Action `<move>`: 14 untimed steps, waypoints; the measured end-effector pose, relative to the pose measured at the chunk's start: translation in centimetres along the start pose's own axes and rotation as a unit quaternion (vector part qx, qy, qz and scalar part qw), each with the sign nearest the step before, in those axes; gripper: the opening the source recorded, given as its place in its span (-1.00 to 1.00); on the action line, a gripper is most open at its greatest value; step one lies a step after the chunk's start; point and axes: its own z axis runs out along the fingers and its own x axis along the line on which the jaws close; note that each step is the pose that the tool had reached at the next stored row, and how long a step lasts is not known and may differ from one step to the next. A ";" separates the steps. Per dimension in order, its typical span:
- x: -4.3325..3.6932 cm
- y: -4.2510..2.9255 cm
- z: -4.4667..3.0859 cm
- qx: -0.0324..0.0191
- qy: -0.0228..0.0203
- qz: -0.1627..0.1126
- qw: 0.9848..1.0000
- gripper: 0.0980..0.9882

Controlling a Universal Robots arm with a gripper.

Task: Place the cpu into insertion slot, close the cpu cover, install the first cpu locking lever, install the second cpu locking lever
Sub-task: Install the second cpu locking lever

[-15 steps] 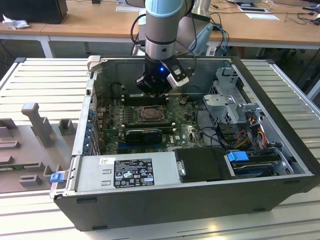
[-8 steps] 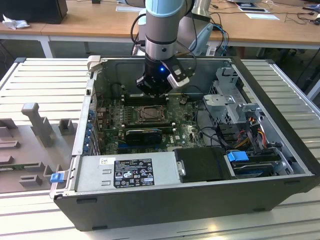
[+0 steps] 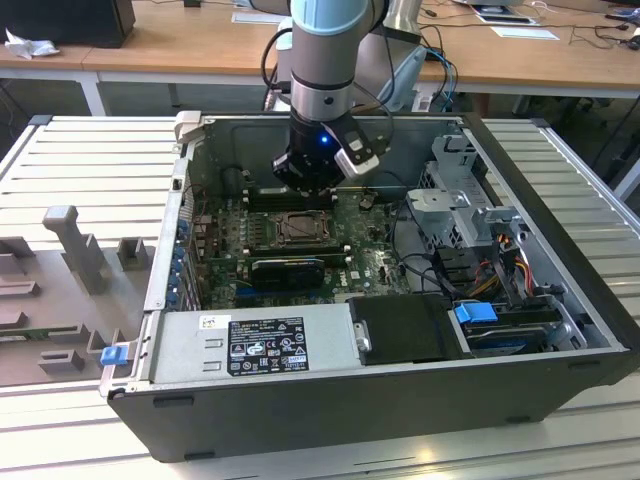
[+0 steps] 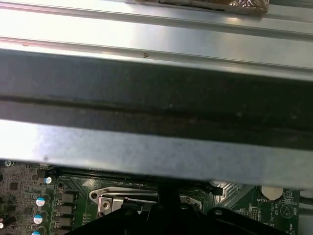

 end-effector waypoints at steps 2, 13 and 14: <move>0.02 -0.15 0.00 0.000 0.000 0.000 1.000 -0.98; 0.14 -1.53 -0.16 0.000 0.000 0.000 1.000 -0.98; 0.16 -1.72 -0.16 0.000 0.000 0.000 1.000 -0.98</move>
